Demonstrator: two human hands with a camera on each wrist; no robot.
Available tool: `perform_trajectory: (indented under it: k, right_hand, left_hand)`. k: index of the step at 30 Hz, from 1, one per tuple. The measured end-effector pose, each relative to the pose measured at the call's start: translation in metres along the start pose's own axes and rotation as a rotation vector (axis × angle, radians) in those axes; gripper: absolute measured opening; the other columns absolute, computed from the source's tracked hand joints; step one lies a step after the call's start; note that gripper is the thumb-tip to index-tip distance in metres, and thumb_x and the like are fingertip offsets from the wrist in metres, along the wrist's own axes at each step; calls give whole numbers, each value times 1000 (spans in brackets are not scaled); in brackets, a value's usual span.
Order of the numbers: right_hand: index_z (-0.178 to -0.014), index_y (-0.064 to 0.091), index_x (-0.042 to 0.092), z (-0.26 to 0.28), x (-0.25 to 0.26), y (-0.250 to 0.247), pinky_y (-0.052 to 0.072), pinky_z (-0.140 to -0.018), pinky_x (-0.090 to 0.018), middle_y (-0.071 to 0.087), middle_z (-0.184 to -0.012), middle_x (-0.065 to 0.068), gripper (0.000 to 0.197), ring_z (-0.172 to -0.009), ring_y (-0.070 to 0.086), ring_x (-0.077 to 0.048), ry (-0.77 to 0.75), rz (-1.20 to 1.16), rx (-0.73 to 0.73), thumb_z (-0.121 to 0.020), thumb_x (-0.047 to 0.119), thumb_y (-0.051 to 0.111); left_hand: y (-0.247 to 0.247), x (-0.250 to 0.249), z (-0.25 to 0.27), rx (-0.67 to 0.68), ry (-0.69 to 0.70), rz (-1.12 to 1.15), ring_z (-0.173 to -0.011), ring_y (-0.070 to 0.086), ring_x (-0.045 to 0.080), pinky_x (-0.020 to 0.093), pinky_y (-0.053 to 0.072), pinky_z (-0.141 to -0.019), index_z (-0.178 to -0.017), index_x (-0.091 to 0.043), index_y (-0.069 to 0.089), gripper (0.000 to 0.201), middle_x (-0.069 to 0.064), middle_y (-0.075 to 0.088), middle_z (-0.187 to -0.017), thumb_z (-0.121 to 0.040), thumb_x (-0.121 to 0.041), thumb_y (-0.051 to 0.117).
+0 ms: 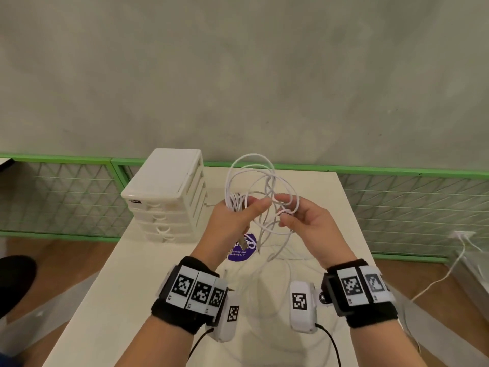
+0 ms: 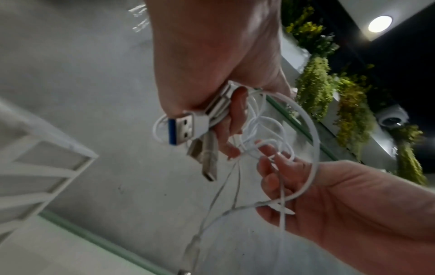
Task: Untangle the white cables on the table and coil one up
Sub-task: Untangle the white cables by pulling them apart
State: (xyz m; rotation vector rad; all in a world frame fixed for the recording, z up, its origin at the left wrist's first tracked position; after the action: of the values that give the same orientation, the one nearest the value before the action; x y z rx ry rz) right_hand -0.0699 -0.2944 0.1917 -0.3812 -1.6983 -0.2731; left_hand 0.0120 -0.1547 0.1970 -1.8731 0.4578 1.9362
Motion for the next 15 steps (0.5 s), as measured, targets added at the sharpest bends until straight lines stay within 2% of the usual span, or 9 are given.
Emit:
perform_trajectory:
  k: [3, 5, 7, 9, 11, 13, 15]
  right_hand:
    - [-104, 66, 32, -1, 5, -2, 44, -55, -17, 71, -77, 7, 40, -57, 55, -8, -19, 79, 12, -86, -3, 60]
    - [-108, 65, 36, -1, 7, -4, 42, -47, -23, 70, -82, -5, 38, -49, 53, -14, -2, 74, 21, -89, 3, 58]
    - [-113, 63, 29, -2, 10, -11, 42, -41, -25, 71, -90, -5, 30, -45, 54, -20, 16, 22, 2, -94, 9, 51]
    - [-110, 62, 21, -5, 10, -33, 43, -41, -26, 70, -89, -6, 22, -45, 57, -22, 30, -16, -122, -97, 12, 46]
    - [-109, 63, 15, -9, 7, -59, 43, -44, -26, 68, -84, -8, 21, -46, 58, -21, 42, -43, -251, -97, 12, 46]
    - [-106, 64, 13, -10, 3, -72, 44, -48, -25, 65, -76, -5, 20, -44, 55, -17, 48, -89, -310, -97, 12, 46]
    - [-103, 65, 17, -9, 1, -70, 50, -55, -28, 63, -74, -4, 20, -47, 54, -16, 47, -180, -319, -97, 14, 46]
  left_hand:
    - [8, -6, -14, -21, 17, -32, -42, 46, 2, 17, 37, -43, -91, -9, 68, 25, -13, 59, -54, -77, -26, 79]
    - [11, -7, -20, -20, 12, -87, -44, 44, 7, 22, 38, -43, -85, -13, 71, 9, -1, 68, -66, -82, -21, 74]
    - [9, -7, -22, -41, -1, -102, -45, 40, 12, 24, 38, -39, -77, -13, 72, 13, 5, 70, -71, -88, -20, 68]
    - [3, -7, -20, -93, -22, -59, -42, 38, 13, 21, 36, -34, -80, -8, 69, 19, 0, 62, -60, -90, -23, 65]
    - [-1, -3, -16, -110, -49, -16, -39, 37, 12, 22, 34, -34, -86, -4, 67, 24, -4, 50, -52, -89, -28, 67]
    - [0, 2, -11, -79, -70, -48, -37, 35, 11, 22, 34, -35, -84, -4, 66, 31, -5, 46, -48, -83, -34, 72]
    - [4, 7, -6, -34, -100, -73, -37, 34, 10, 22, 33, -37, -80, -6, 66, 34, -4, 45, -49, -80, -39, 73]
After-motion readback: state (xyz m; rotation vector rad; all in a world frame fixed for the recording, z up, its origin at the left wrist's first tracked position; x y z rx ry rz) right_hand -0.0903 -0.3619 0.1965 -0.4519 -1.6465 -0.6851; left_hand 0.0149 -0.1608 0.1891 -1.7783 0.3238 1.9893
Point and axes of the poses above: each hand's wrist, its own z-axis away from the middle knuckle, its own y-axis out of the palm, x = y × z, the point moved 7 cm from there along -z, towards the middle knuckle
